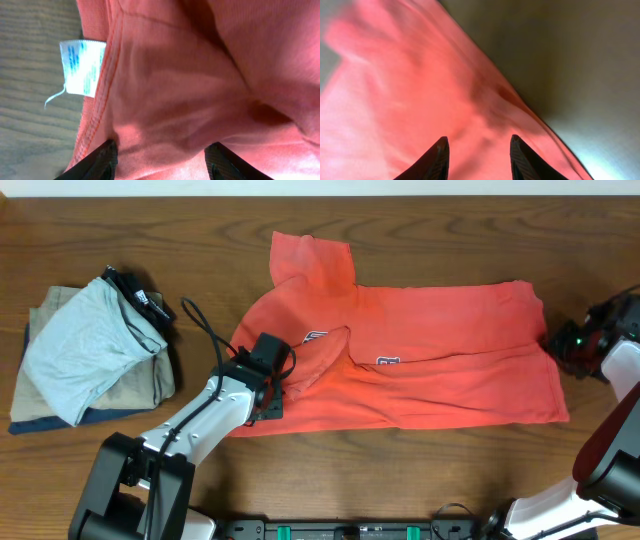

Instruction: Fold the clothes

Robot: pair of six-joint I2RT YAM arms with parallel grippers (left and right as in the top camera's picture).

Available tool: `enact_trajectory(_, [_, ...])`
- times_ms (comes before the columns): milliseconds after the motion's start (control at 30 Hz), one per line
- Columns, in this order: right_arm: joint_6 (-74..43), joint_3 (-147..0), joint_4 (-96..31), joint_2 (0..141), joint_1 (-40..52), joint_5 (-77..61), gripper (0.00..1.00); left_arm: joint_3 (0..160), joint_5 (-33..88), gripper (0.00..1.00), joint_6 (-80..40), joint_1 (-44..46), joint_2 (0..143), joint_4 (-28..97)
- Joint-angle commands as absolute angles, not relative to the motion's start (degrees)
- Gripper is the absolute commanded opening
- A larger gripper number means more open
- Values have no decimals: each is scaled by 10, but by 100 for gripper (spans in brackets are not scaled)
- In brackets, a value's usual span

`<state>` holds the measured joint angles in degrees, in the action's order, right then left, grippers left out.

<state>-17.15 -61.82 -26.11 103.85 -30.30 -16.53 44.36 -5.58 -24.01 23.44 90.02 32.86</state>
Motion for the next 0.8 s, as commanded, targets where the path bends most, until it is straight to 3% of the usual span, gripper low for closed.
enact_trajectory(0, [-178, -622, -315, 1042, -319, -73, 36, 440, -77, 58, -250, 231, 906, 321])
enact_trajectory(200, [-178, -605, -403, 1043, -319, 59, 36, 440, -108, 59, -283, 227, 906, 311])
enact_trajectory(400, [-178, -574, -389, 1043, -316, 52, 37, 430, -108, 61, -339, 196, 907, 311])
enact_trajectory(500, [-178, -549, -379, 1043, -312, 49, 31, 420, -97, 61, -346, 182, 911, 301])
enact_trajectory(633, [-178, -507, -366, 1043, -310, 45, 13, 413, -94, 60, -346, 176, 924, 301])
enact_trajectory(767, [-189, -478, -372, 1043, -311, 74, 1, 413, -59, 44, -346, 176, 936, 332])
